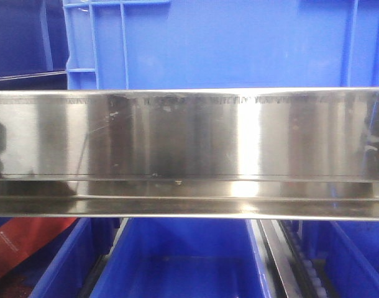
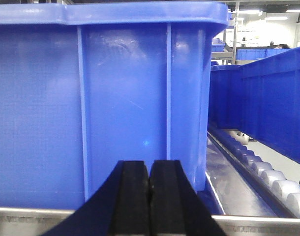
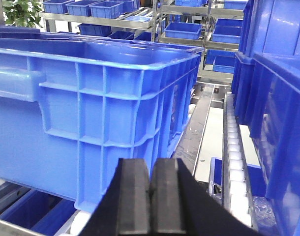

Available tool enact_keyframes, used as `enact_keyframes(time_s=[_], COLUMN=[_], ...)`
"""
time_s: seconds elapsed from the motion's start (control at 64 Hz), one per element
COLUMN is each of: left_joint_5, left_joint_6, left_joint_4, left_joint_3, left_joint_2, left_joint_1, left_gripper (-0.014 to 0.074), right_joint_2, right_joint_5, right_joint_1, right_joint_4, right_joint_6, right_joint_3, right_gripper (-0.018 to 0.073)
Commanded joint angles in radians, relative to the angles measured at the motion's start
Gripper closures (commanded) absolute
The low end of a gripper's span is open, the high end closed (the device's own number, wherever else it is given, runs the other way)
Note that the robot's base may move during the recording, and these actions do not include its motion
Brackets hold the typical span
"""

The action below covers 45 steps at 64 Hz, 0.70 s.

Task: Place valve from conveyor to right shelf box

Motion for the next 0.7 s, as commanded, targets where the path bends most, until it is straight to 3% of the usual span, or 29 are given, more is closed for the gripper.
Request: enact_keyframes(time_s=[0.0, 0.485, 0.688], left_joint_5=[-0.026, -0.026, -0.026], left_joint_6=[-0.003, -0.003, -0.003], left_joint_4=[-0.006, -0.006, -0.006], left_joint_3=[-0.001, -0.001, -0.001], left_joint_2=[-0.006, -0.006, -0.006], left_joint_1=[0.002, 0.002, 0.002], left_gripper=[0.0708, 0.0708, 0.0708], right_joint_2=[-0.002, -0.002, -0.053], right_joint_5=[-0.026, -0.029, -0.132], right_joint_1=[-0.005, -0.013, -0.167], right_joint_4=[-0.011, -0.027, -0.038], right_joint_6=[-0.004, -0.004, 0.008], right_joint_3=[0.002, 0.012, 0.100], right_gripper=[0.0722, 0.0722, 0.0722])
